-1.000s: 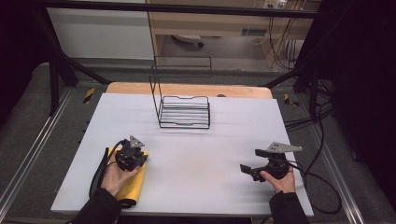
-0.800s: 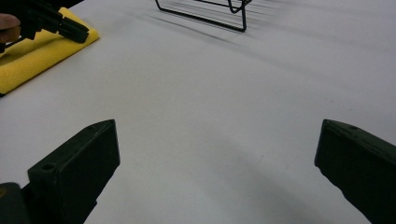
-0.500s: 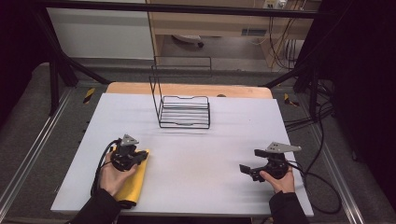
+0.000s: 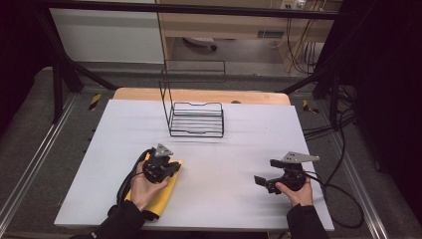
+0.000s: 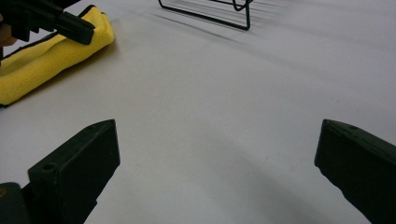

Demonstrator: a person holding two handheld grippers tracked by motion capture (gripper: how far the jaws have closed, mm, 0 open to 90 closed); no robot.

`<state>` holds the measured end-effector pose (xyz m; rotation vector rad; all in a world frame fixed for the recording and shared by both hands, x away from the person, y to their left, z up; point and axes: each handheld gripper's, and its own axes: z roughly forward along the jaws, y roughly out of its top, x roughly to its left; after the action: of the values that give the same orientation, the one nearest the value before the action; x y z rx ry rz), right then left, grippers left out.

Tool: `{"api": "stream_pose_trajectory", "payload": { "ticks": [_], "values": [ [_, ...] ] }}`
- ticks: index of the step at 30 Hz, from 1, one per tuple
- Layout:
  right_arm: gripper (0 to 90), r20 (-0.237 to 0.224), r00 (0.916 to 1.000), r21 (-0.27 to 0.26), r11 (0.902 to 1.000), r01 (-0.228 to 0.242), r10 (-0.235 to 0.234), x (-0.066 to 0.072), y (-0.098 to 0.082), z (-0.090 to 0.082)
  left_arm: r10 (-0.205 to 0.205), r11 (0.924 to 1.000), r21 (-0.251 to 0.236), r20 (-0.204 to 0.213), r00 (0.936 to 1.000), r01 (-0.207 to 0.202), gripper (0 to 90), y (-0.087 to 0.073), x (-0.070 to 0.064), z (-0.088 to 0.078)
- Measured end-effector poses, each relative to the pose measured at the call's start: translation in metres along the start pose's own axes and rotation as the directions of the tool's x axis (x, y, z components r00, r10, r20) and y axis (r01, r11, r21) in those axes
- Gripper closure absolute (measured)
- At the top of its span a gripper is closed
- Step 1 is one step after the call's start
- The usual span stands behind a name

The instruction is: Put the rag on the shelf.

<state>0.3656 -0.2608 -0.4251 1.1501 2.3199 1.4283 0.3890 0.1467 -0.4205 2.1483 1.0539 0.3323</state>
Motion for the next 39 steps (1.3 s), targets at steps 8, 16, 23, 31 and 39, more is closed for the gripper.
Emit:
{"api": "stream_pose_trajectory", "payload": {
  "ticks": [8,16,23,31,39],
  "values": [
    [0.7,0.006,0.9999,0.006,0.9999,0.011,-0.011,0.004,0.001,0.003,0.029,0.9996,-0.007,0.056,0.998,-0.029,73.6,-0.002,0.003,0.006],
    [0.8,0.028,0.9991,0.007,0.9995,0.031,-0.031,0.015,0.008,0.011,0.06,0.9973,-0.045,0.063,0.9962,-0.058,41.7,-0.006,0.027,-0.04],
    [0.7,0.054,0.9979,0.03,0.999,0.033,-0.035,0.039,0.018,0.033,0.031,0.9992,-0.024,0.003,0.9995,-0.031,37.4,-0.034,0.058,-0.073],
    [6.0,0.036,0.9972,0.064,0.9959,0.064,-0.066,0.075,0.034,0.074,-0.031,0.9988,0.039,-0.017,0.9994,0.031,42.1,-0.071,0.082,-0.085],
    [23.3,-0.031,0.9985,0.07,0.9964,0.048,-0.045,0.108,0.051,0.128,-0.022,0.9964,0.081,-0.027,0.9994,0.024,45.4,-0.088,0.085,-0.082]
  ]
}}
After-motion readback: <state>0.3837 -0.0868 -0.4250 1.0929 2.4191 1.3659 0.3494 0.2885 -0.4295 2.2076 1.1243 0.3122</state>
